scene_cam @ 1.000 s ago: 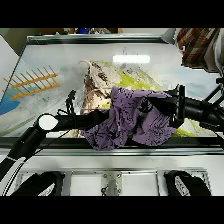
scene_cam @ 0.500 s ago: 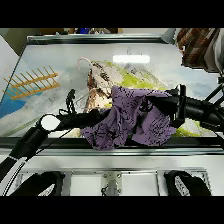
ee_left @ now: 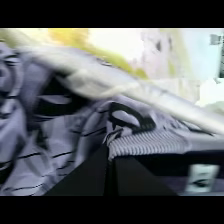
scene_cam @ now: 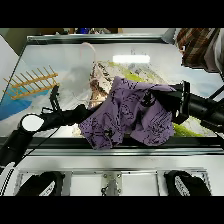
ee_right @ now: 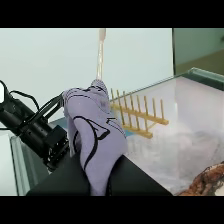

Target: Fold the clothes and pants, and hang the long-sleeved shirts on hangers.

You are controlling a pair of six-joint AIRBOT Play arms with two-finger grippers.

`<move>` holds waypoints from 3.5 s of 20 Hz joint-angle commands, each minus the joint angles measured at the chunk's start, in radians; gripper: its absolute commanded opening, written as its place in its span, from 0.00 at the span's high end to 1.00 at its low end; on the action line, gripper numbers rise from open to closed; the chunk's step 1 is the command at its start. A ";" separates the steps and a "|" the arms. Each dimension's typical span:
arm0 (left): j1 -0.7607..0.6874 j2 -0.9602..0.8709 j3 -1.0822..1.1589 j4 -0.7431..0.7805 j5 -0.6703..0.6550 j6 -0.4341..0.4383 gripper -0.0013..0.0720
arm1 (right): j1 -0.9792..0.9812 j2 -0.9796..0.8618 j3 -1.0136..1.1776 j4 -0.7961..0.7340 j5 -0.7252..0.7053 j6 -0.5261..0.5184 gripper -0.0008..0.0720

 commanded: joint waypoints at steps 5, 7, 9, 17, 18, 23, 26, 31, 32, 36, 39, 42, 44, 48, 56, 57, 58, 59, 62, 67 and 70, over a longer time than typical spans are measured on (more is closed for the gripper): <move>0.116 0.029 0.000 0.043 -0.075 0.003 0.96 | 0.000 0.064 0.002 0.072 -0.058 0.064 0.96; 0.159 0.029 0.000 0.042 -0.076 0.003 0.96 | 0.000 0.074 0.002 0.090 -0.057 0.093 0.96; 0.187 0.029 0.000 0.041 -0.077 0.009 0.96 | 0.000 0.078 0.002 0.087 -0.050 0.107 0.96; 0.245 0.028 0.000 0.043 -0.074 0.042 0.96 | 0.000 0.077 0.002 0.074 0.034 0.181 0.96; 0.245 0.028 0.000 0.043 -0.074 0.048 0.96 | 0.000 0.077 0.002 0.074 0.041 0.198 0.96; 0.245 -0.010 0.032 0.043 -0.088 0.071 0.96 | -0.003 0.087 0.002 0.018 0.055 0.203 0.96; 0.245 -0.068 0.135 0.113 -0.149 0.075 0.96 | -0.003 0.094 0.003 -0.051 0.051 0.220 0.96; 0.245 -0.159 0.304 0.306 -0.317 0.075 0.96 | -0.005 0.094 0.003 -0.058 0.015 0.219 0.96; 0.245 -0.163 0.322 0.333 -0.333 0.075 0.96 | -0.009 0.094 0.003 -0.059 0.011 0.219 0.96; 0.246 -0.163 0.339 0.356 -0.404 0.101 0.96 | -0.023 0.095 0.003 -0.060 -0.014 0.195 0.96; 0.246 -0.162 0.339 0.316 -0.457 0.127 0.96 | -0.024 0.094 0.003 -0.056 -0.028 0.193 0.96; 0.227 -0.163 0.339 0.277 -0.457 0.155 0.96 | -0.024 0.094 0.004 0.011 -0.028 0.193 0.96; 0.223 -0.163 0.339 0.275 -0.446 0.154 0.96 | -0.024 0.094 0.004 0.015 -0.029 0.193 0.96; 0.223 -0.163 0.339 0.268 -0.446 0.154 0.96 | -0.024 0.094 0.004 0.014 -0.035 0.193 0.96; 0.338 -0.162 0.340 0.268 -0.419 0.162 0.96 | -0.025 0.095 0.004 -0.060 0.021 0.197 0.96; 0.357 -0.162 0.340 0.267 -0.420 0.163 0.96 | -0.025 0.094 0.004 -0.069 0.022 0.198 0.96; 0.371 -0.163 0.344 0.268 -0.424 0.166 0.96 | -0.025 0.094 0.004 -0.073 0.022 0.198 0.96; 0.378 -0.163 0.357 0.268 -0.433 0.174 0.96 | -0.025 0.094 0.004 -0.083 0.022 0.198 0.96; 0.380 -0.163 0.453 0.268 -0.448 0.180 0.96 | -0.025 0.094 0.004 -0.148 0.030 0.230 0.96; 0.346 -0.163 0.661 0.268 -0.501 0.179 0.96 | -0.025 0.094 0.004 -0.189 0.090 0.239 0.96; 0.266 -0.163 0.743 0.268 -0.505 0.179 0.96 | -0.024 0.094 0.004 -0.188 0.089 0.240 0.96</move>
